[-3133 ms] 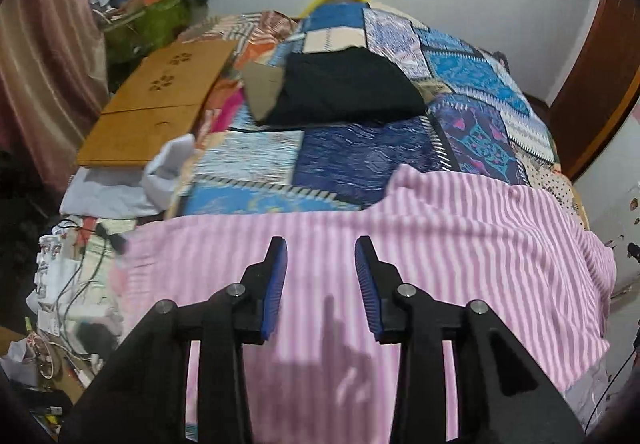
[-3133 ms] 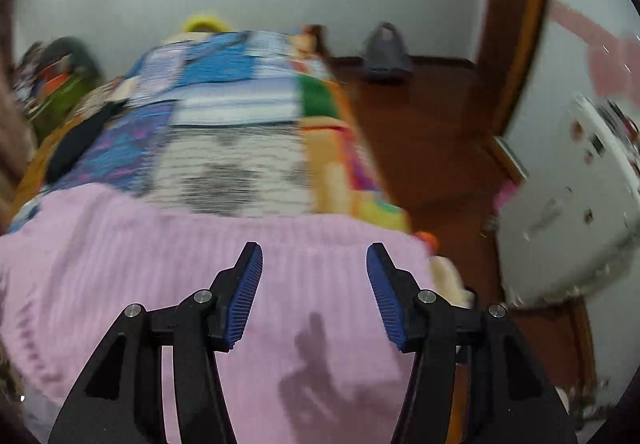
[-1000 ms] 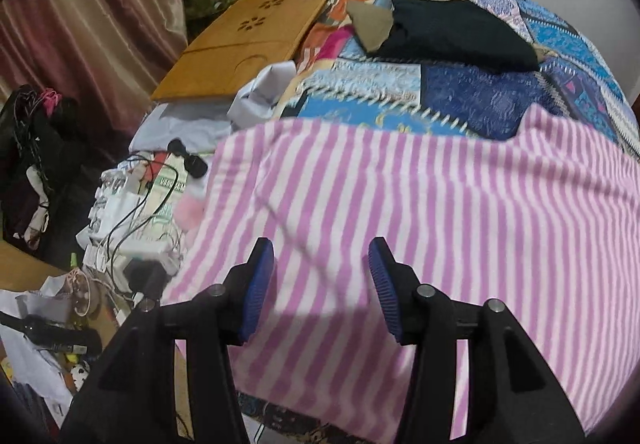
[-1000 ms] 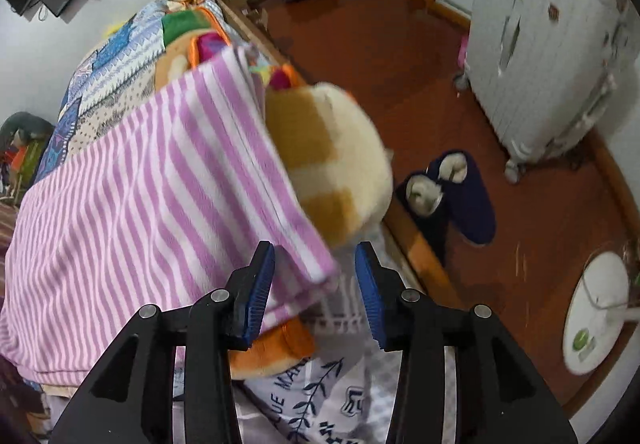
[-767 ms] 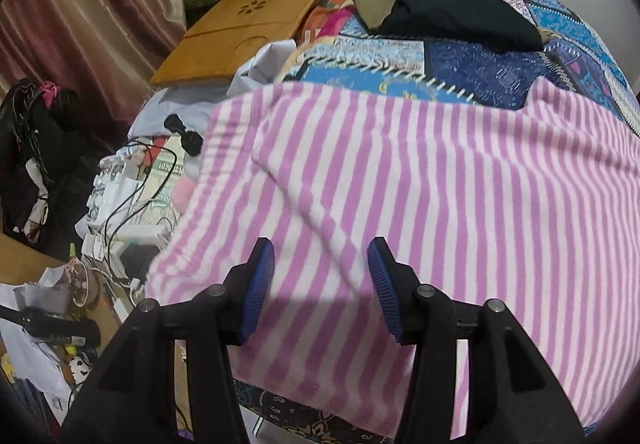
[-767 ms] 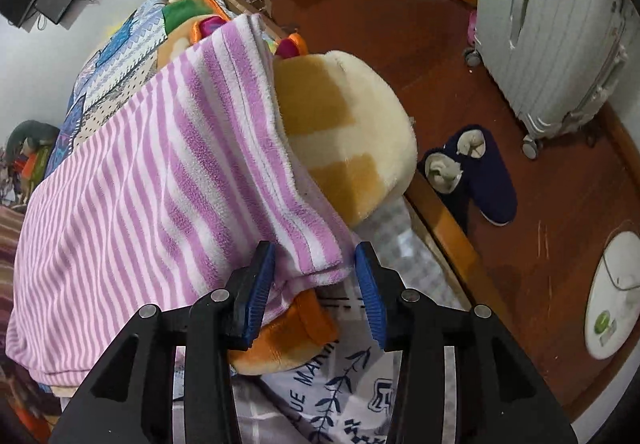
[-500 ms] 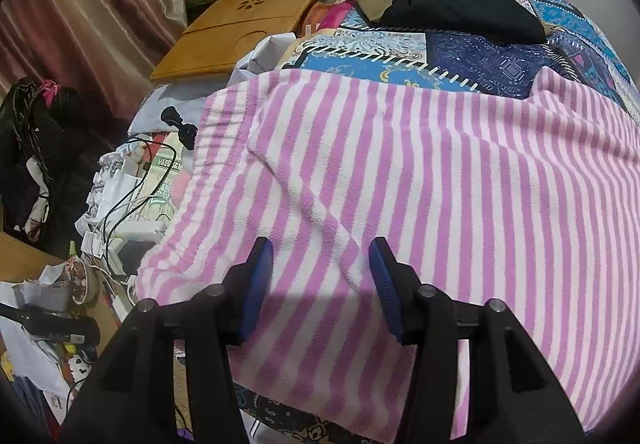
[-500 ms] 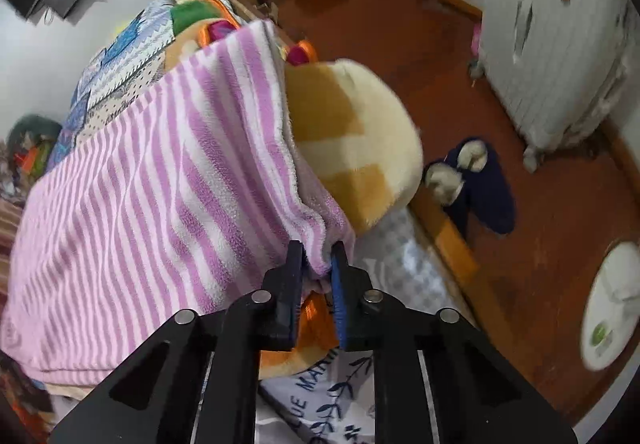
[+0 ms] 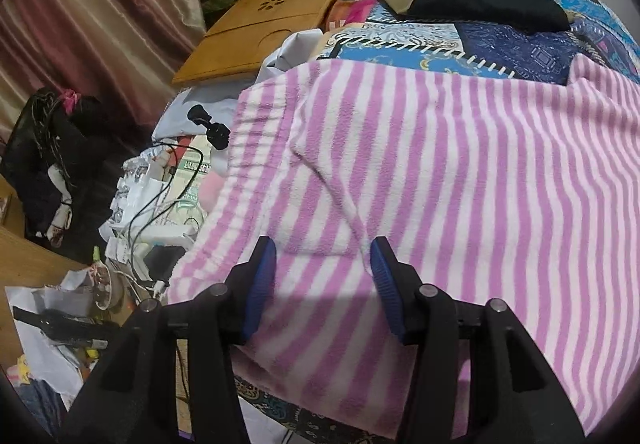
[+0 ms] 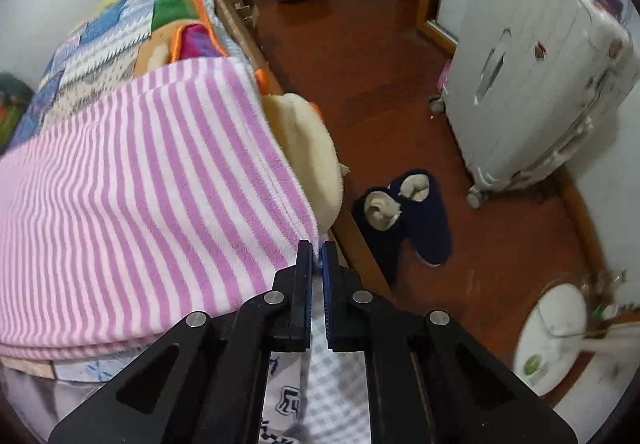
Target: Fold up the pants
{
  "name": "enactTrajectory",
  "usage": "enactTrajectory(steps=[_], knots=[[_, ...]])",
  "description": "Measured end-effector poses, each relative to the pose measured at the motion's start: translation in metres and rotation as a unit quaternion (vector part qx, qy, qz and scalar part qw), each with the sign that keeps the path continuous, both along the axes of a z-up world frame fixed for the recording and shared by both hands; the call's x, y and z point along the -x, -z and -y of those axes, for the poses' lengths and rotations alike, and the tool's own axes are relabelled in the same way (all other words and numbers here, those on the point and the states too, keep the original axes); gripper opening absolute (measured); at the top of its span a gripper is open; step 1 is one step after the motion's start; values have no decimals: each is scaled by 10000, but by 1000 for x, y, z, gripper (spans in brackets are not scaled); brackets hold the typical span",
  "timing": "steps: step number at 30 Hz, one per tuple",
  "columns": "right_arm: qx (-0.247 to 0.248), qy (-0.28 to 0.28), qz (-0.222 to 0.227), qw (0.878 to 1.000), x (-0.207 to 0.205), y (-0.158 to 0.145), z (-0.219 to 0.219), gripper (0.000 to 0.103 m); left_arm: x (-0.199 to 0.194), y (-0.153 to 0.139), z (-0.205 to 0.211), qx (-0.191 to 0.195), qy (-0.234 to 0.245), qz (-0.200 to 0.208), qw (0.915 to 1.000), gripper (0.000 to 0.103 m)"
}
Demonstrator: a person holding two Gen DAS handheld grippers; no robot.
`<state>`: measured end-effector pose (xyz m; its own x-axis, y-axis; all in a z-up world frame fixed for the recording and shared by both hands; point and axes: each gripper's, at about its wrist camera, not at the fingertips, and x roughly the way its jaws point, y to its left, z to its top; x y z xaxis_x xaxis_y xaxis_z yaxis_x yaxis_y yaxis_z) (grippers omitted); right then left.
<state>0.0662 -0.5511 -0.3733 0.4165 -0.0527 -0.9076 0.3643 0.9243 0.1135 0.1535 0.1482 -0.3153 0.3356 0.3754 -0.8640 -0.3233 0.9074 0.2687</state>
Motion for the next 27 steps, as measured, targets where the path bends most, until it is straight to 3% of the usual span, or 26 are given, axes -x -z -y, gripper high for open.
enactTrajectory(steps=[6, 11, 16, 20, 24, 27], knots=[[490, -253, 213, 9982, -13, -39, -17, 8, 5, -24, -11, 414, 3, 297, 9987, 51], [807, -442, 709, 9932, -29, -79, -41, 36, 7, -68, -35, 738, -82, 944, 9928, 58], [919, -1108, 1134, 9831, -59, -113, -97, 39, -16, -86, -59, 771, -108, 1162, 9902, 67], [792, -1773, 1380, 9712, -83, -128, -152, 48, -47, -70, -78, 813, -13, 928, 9924, 72], [677, -2453, 1563, 9544, -108, -135, -213, 48, -69, -34, -88, 1083, -38, 488, 9929, 72], [455, -2982, 1564, 9405, -129, -134, -263, 48, -72, -12, -93, 1018, -87, 363, 9941, 73]])
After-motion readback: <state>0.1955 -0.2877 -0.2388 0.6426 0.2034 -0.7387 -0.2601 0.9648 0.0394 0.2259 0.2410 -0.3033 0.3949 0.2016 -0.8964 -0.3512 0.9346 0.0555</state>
